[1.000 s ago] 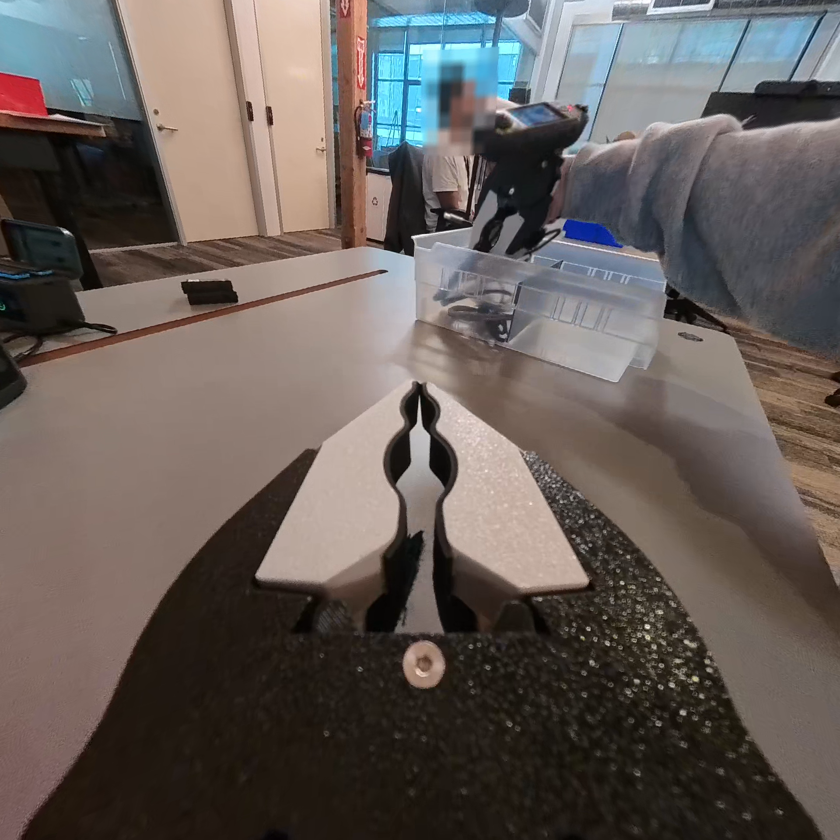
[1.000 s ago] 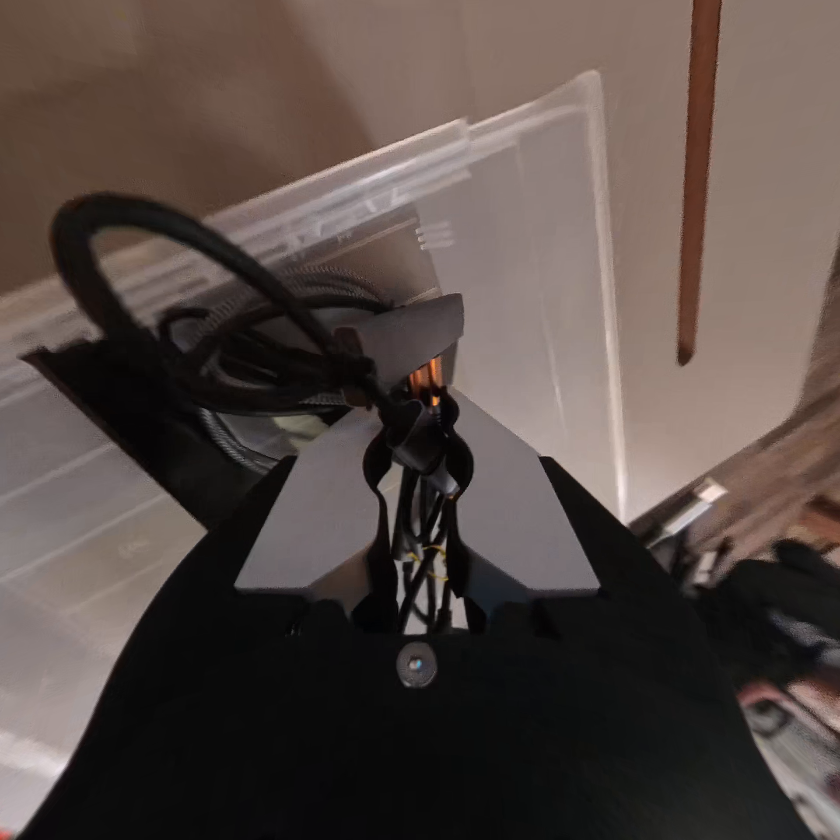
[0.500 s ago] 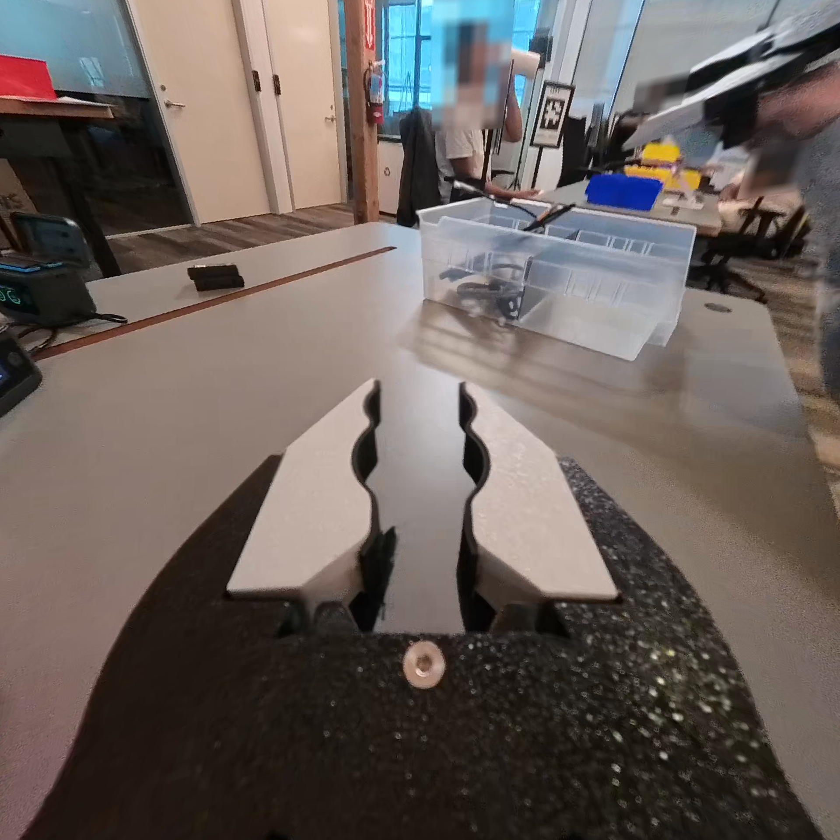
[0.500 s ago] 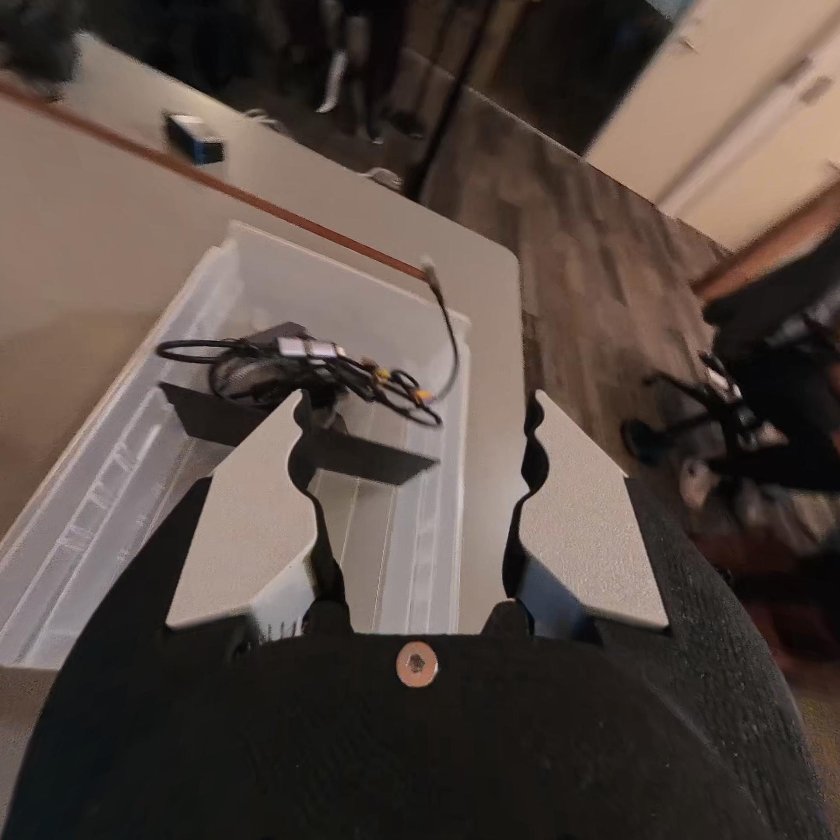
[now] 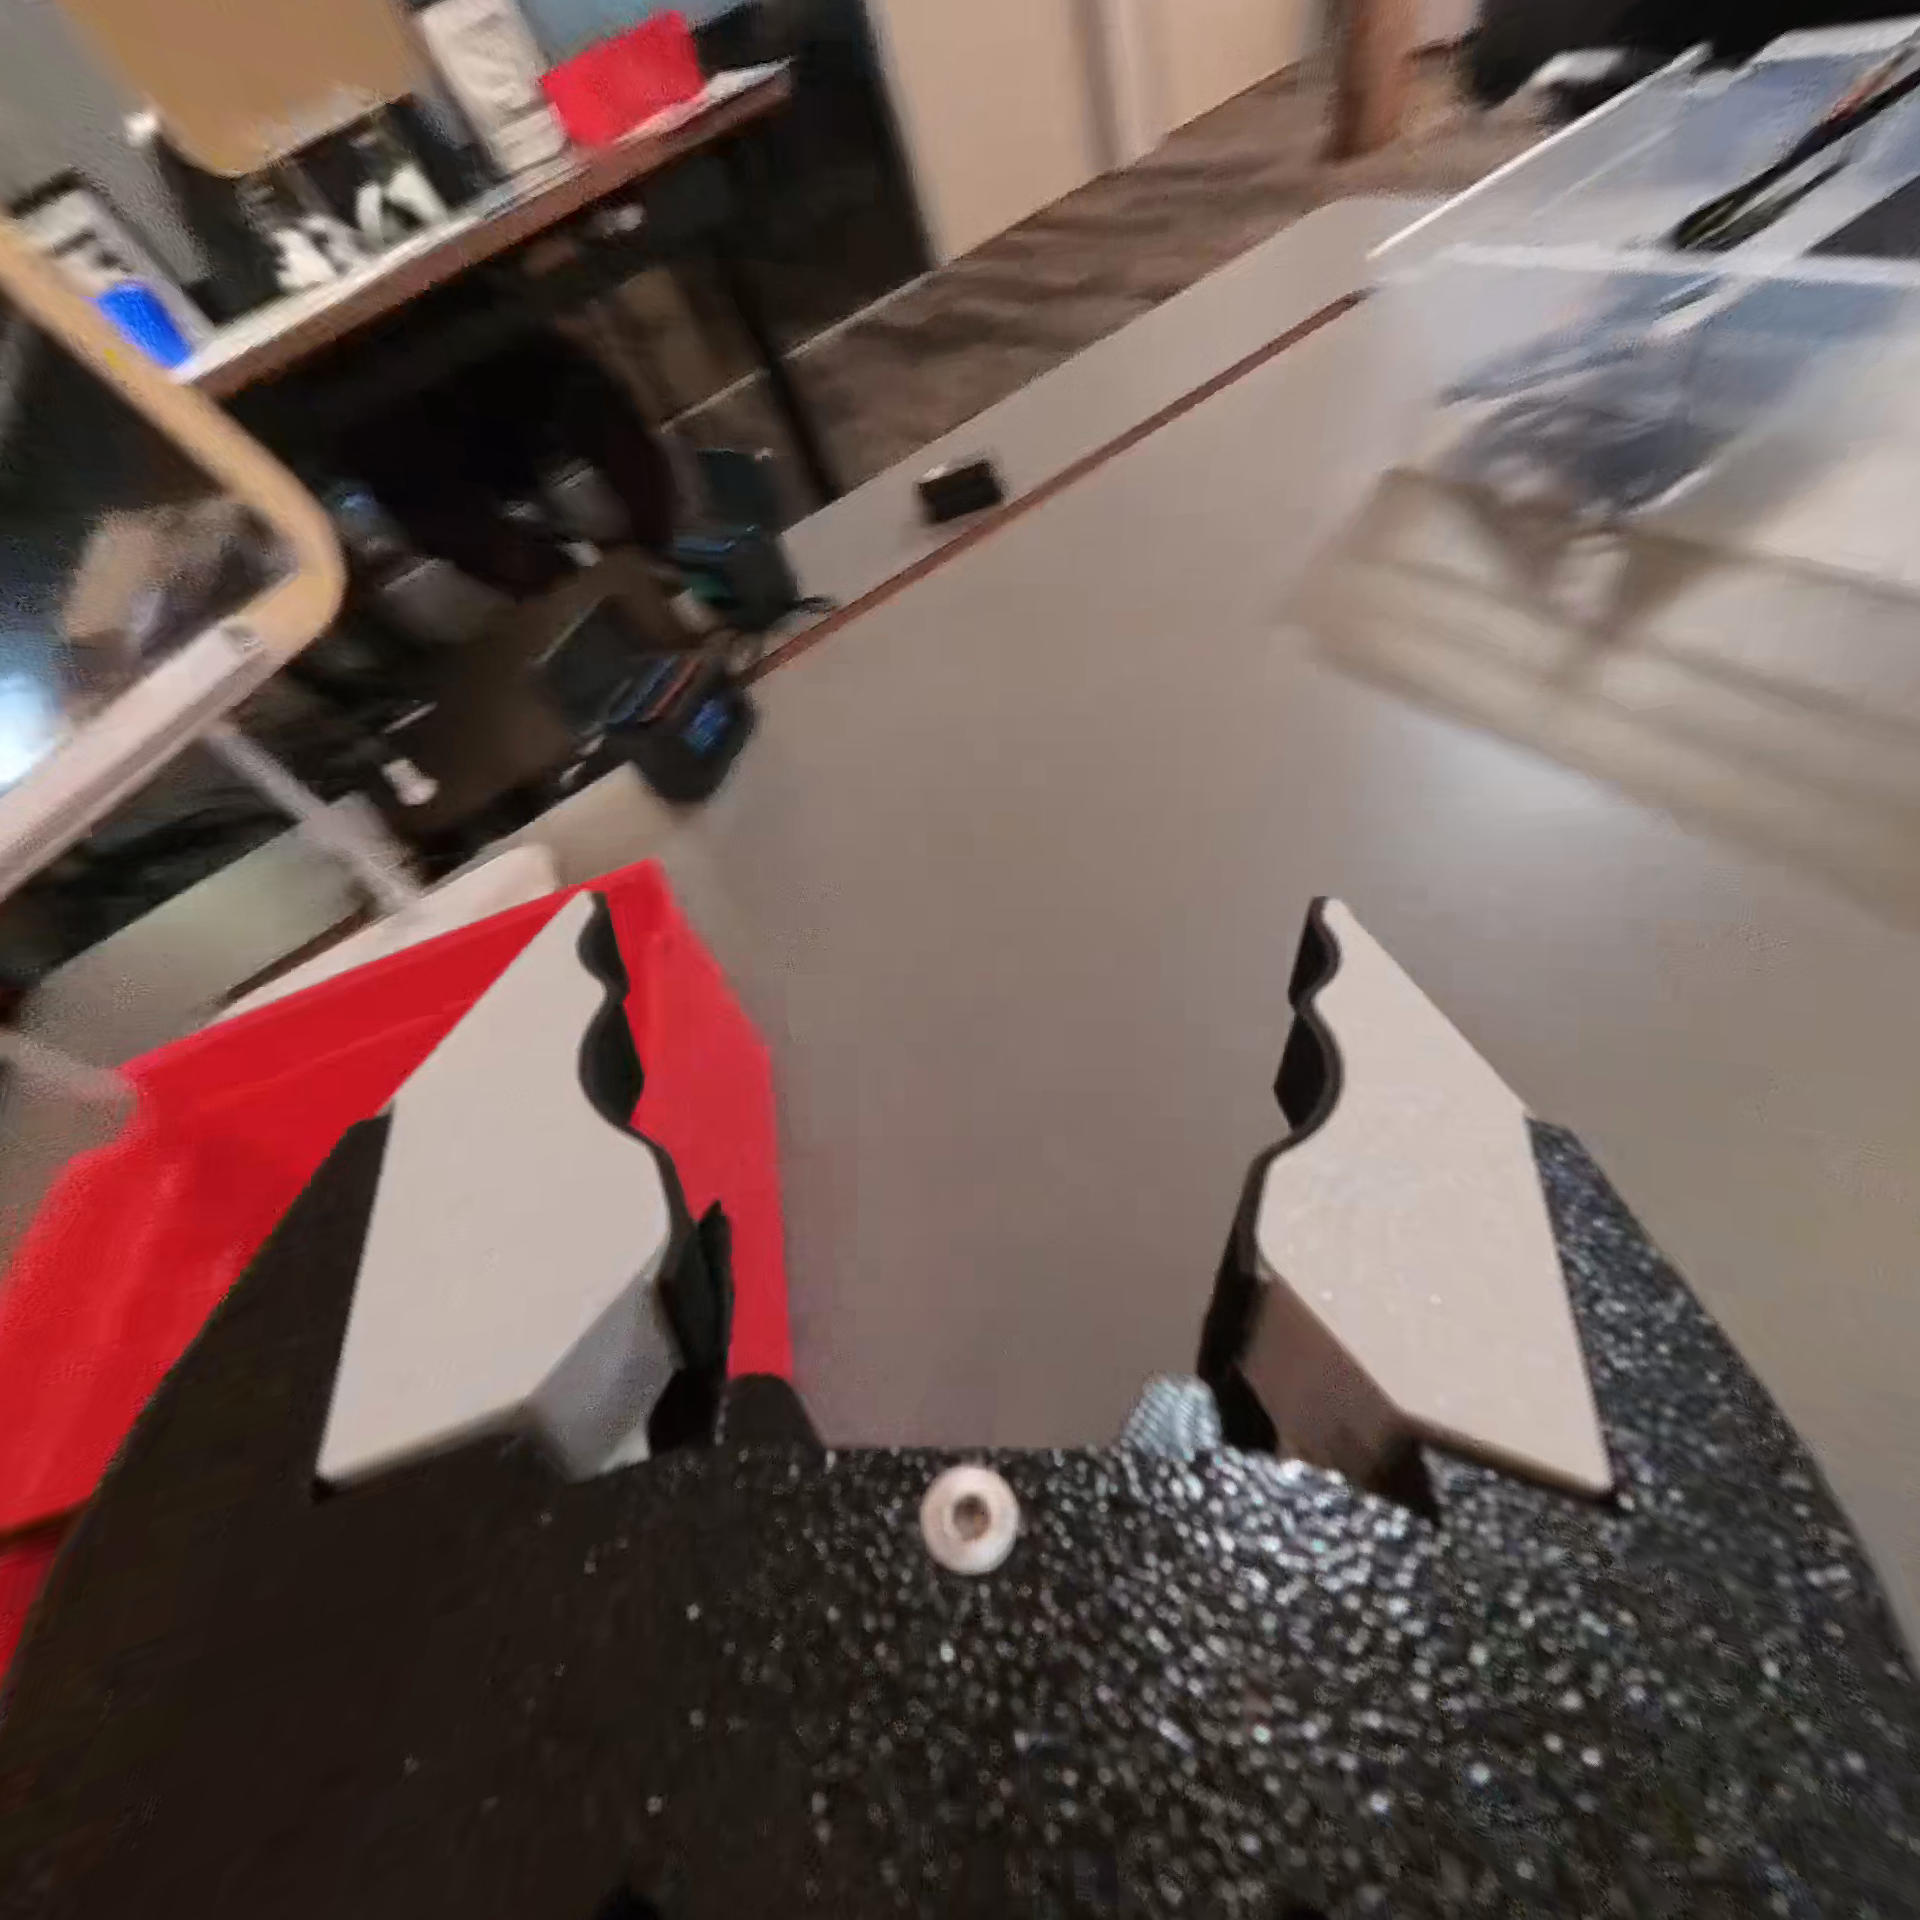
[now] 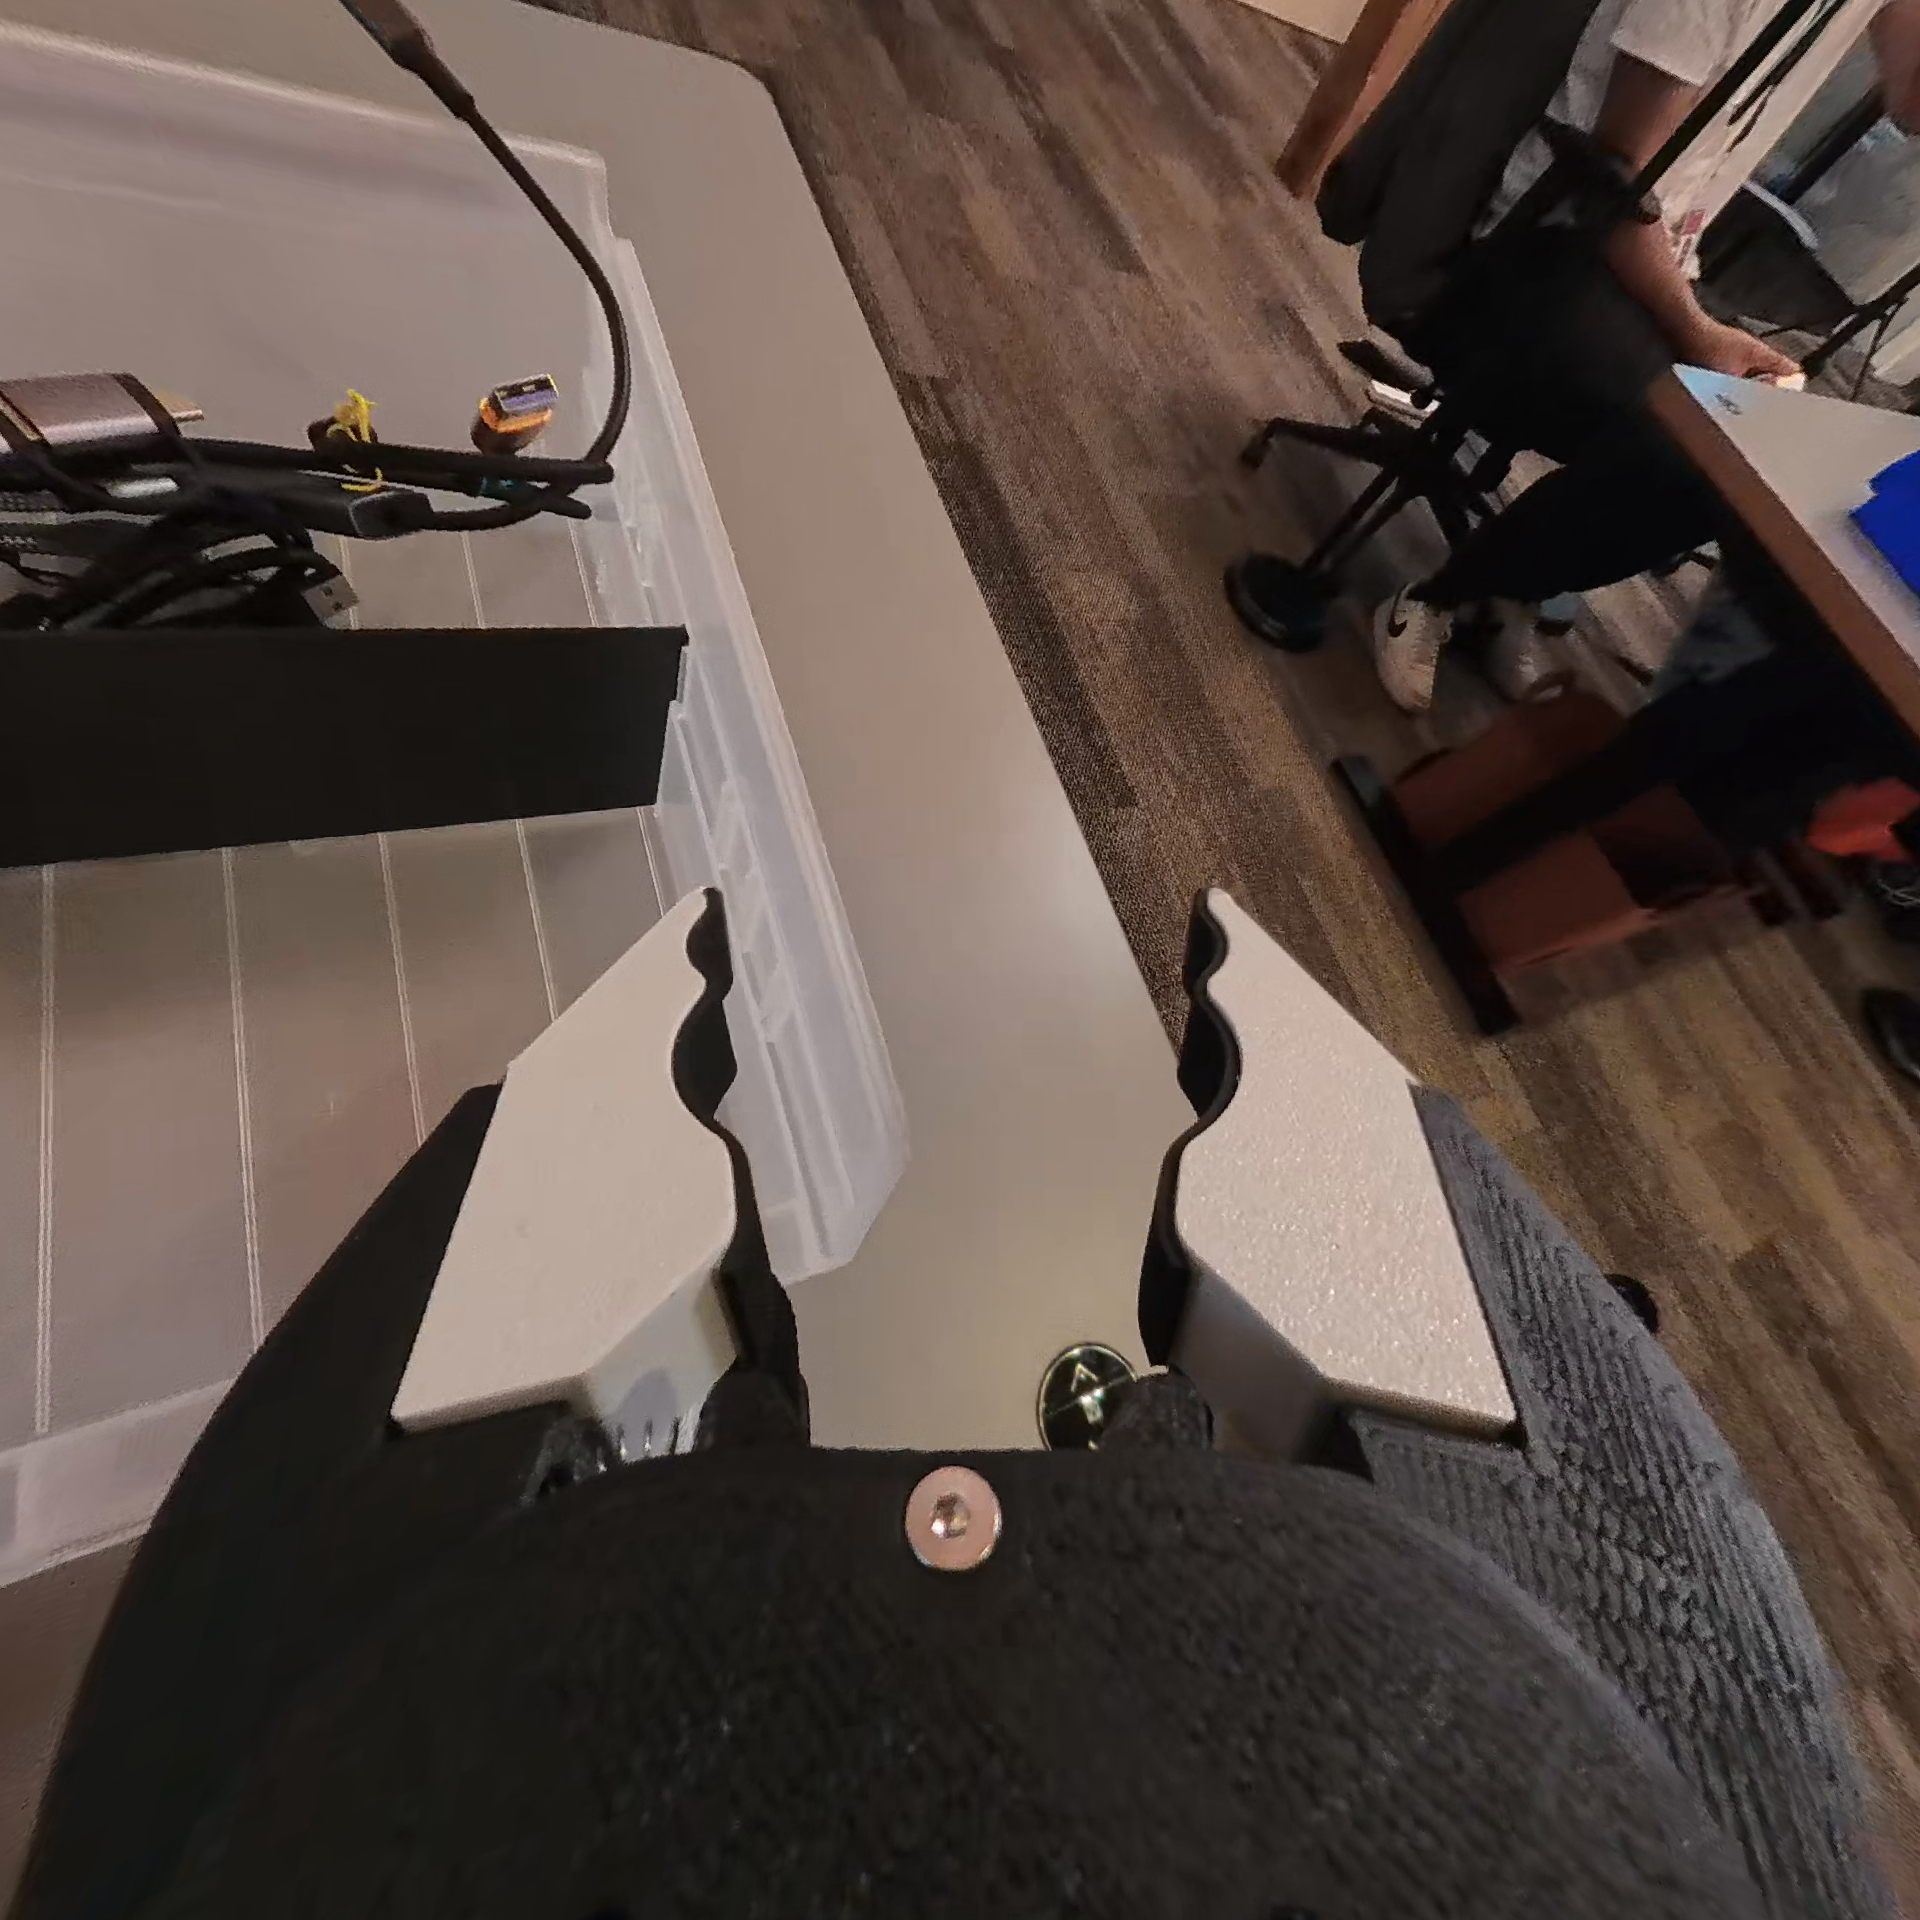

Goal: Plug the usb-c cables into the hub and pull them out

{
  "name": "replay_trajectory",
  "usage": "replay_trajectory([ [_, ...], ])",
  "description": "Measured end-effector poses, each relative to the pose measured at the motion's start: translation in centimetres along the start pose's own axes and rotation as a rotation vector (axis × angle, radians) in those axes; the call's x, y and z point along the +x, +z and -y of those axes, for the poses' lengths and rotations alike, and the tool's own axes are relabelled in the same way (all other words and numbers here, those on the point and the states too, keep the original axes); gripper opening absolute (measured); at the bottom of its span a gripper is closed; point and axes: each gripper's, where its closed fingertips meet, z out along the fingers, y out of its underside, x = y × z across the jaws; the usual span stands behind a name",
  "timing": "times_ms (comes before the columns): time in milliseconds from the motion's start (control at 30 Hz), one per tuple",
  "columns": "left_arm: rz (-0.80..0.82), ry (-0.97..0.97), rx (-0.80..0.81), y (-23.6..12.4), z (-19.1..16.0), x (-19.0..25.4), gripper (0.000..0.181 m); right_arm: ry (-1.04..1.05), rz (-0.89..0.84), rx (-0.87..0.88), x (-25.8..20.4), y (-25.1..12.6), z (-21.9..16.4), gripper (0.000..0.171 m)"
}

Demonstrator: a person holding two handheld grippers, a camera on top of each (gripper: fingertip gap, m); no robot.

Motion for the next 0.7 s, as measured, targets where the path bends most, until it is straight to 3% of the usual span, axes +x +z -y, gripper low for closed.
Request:
replay_trajectory([
  [200, 0.246, -0.008, -0.287, -4.4, -5.7, -3.9, 0.139, 0.028, 0.035, -0.034, -0.2, 1.3, -0.8, 0.087],
  [367, 0.237, -0.233, -0.547, -7.4, -13.1, -5.3, 0.137, 0.050, 0.144, -0.091, -1.8, 2.4, -1.9, 0.080],
  [533, 0.170, -0.397, -0.649, -8.3, -17.7, -5.2, 0.086, 0.056, 0.301, -0.155, -4.4, 3.3, -3.2, 0.047],
  [633, 0.178, -0.364, -0.645, -8.5, -17.9, -5.7, 0.045, 0.033, 0.322, -0.145, -4.7, 3.2, -3.2, 0.024],
  [700, 0.135, -0.324, -0.665, -8.4, -17.9, -5.2, 0.031, 0.043, 0.398, -0.140, -5.6, 2.7, -3.2, 0.014],
])
